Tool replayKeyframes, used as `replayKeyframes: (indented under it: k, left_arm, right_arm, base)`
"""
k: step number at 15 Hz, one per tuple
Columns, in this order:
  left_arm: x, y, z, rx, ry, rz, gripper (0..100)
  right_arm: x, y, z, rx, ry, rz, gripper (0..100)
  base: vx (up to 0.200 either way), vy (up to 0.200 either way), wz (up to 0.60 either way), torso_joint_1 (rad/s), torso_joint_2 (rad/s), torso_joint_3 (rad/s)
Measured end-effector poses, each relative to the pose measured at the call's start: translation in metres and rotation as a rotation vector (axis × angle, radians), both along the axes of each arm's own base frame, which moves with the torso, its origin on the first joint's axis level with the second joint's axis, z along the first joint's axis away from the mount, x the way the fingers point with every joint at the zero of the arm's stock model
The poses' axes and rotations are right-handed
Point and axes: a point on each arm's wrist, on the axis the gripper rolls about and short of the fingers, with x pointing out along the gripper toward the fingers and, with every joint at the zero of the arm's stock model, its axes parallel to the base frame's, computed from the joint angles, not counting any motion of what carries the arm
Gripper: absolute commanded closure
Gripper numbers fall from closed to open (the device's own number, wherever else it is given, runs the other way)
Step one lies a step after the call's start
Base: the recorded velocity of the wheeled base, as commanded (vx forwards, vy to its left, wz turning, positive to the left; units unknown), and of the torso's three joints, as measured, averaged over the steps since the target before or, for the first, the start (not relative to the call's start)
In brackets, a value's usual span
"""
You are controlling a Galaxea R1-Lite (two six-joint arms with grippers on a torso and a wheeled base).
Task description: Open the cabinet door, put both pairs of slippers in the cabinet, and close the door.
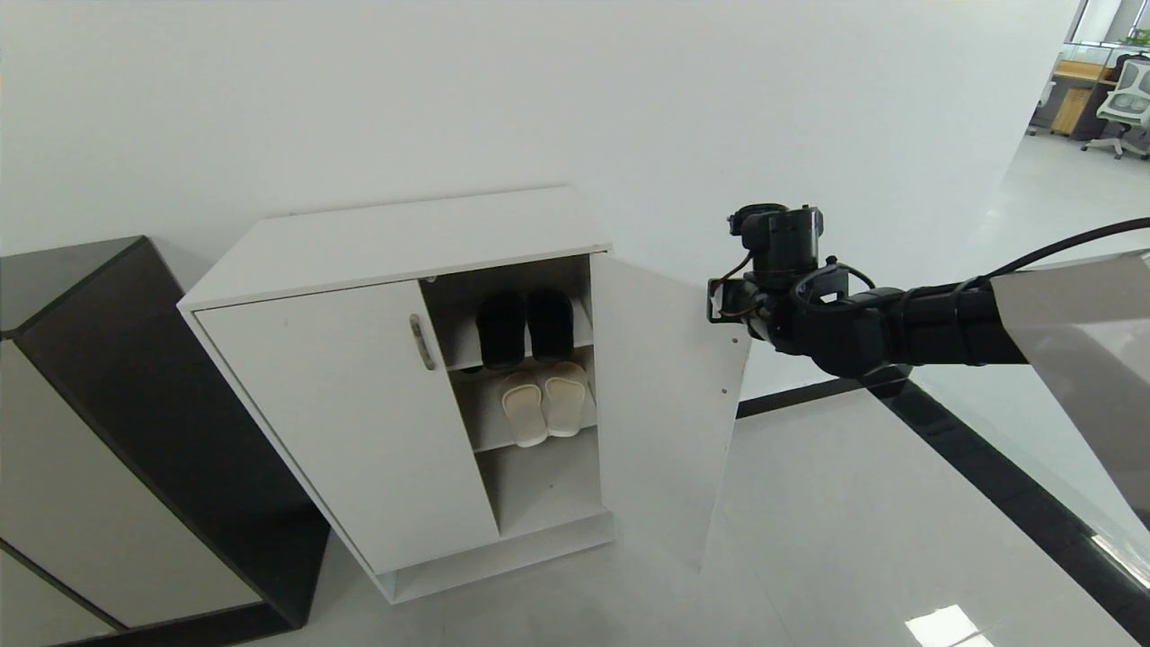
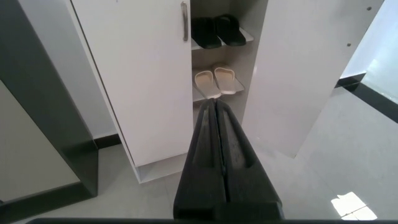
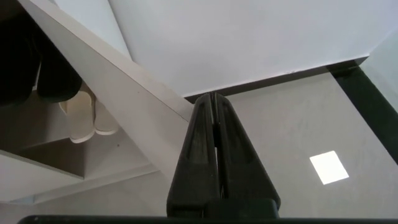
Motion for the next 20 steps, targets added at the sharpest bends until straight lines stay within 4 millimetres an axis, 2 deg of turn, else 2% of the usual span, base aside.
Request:
replayKeyframes:
  k: [2,5,11,14,18,20]
  left_arm:
    - [0.0,0.0,0.0,0.0,0.0,0.0,100]
    - [0.0,0.0,0.0,0.0,0.0,0.0,100]
    - [0.0,0.0,0.0,0.0,0.0,0.0,100]
    - [0.0,0.0,0.0,0.0,0.0,0.0,100]
    - [0.0,0.0,0.0,0.0,0.0,0.0,100]
    - [0.0,0.0,0.0,0.0,0.0,0.0,100]
  right_arm:
    - [-0.004,0.005,-0.002,-0.004,0.007,0.014,100]
    - [-0.023,0.017,-0.002,-0.016,0.027,0.056,100]
    - [-0.092,0.051,0.007,-0.017,0.031,0.207,100]
    - [-0.113,0.047,0.01,-0.023,-0.003,0.258,100]
    - [-0.114,0.032,0.006,-0.046,-0.004,0.242,100]
    - [-0.115,0.03,0.003,-0.046,-0.004,0.24,100]
  base:
    - [0.0,0.0,0.0,0.0,0.0,0.0]
    - [0.0,0.0,0.0,0.0,0.0,0.0]
    - [0.0,0.0,0.0,0.0,0.0,0.0]
    - [0.0,0.0,0.0,0.0,0.0,0.0]
    - [0.0,0.0,0.0,0.0,0.0,0.0]
    - [0.0,0.0,0.6,0.002,0.0,-0.002]
